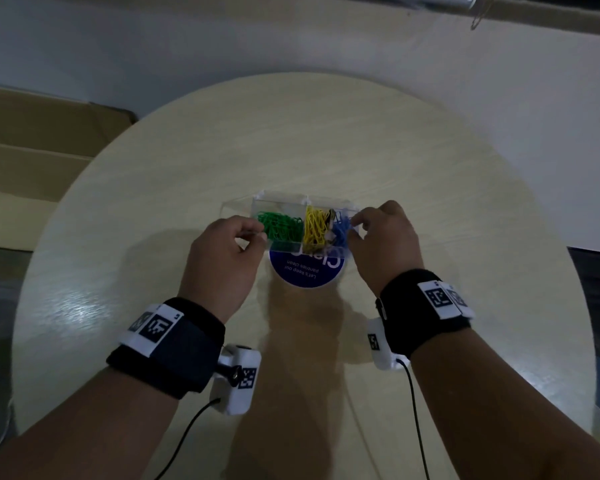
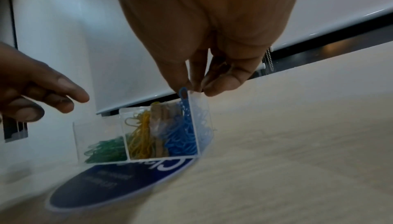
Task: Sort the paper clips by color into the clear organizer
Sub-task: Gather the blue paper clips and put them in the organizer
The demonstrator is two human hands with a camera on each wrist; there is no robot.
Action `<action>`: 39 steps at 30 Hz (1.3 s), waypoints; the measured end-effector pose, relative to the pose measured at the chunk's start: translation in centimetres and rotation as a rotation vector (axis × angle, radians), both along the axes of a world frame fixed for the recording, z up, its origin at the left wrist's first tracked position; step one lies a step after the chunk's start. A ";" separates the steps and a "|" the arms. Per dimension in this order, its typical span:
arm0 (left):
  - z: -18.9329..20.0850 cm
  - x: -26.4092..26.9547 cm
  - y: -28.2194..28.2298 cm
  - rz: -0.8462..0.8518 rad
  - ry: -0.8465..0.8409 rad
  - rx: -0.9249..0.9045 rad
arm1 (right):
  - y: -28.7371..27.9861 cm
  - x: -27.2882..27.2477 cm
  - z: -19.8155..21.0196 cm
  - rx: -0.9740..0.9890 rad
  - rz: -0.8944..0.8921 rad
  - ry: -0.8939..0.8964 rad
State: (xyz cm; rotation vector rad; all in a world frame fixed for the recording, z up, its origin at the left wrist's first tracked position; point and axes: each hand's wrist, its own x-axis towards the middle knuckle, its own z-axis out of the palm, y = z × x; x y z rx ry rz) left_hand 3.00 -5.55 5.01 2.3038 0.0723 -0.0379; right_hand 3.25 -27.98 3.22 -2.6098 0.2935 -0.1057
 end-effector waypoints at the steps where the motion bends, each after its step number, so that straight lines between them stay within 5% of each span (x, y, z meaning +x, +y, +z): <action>1: -0.1 0.0 0.0 0.001 0.006 0.001 | 0.0 0.0 -0.1 0.014 -0.004 -0.003; 7: -0.4 0.2 0.5 0.001 0.003 0.010 | 0.0 0.1 -0.2 0.071 -0.024 -0.098; 14: -0.7 0.6 0.6 0.001 0.009 0.006 | -0.2 0.0 -1.1 -0.085 0.094 -0.051; 20: -1.0 0.8 1.1 -0.003 -0.005 0.024 | -0.7 -2.1 -0.6 0.175 -0.014 -0.137; 29: -0.9 1.9 1.2 -0.004 0.003 0.008 | -0.2 -2.5 -1.2 -0.100 0.114 -0.081; 33: -0.6 4.0 1.0 0.013 0.005 -0.003 | -1.2 -0.9 0.0 0.164 -0.112 -0.119; 35: -0.8 5.8 0.4 0.025 0.098 0.008 | -1.7 1.1 -0.4 0.370 -0.248 0.076; 39: -1.8 8.1 -1.3 -0.005 0.367 -0.043 | -1.3 3.5 -1.3 0.703 -0.231 0.290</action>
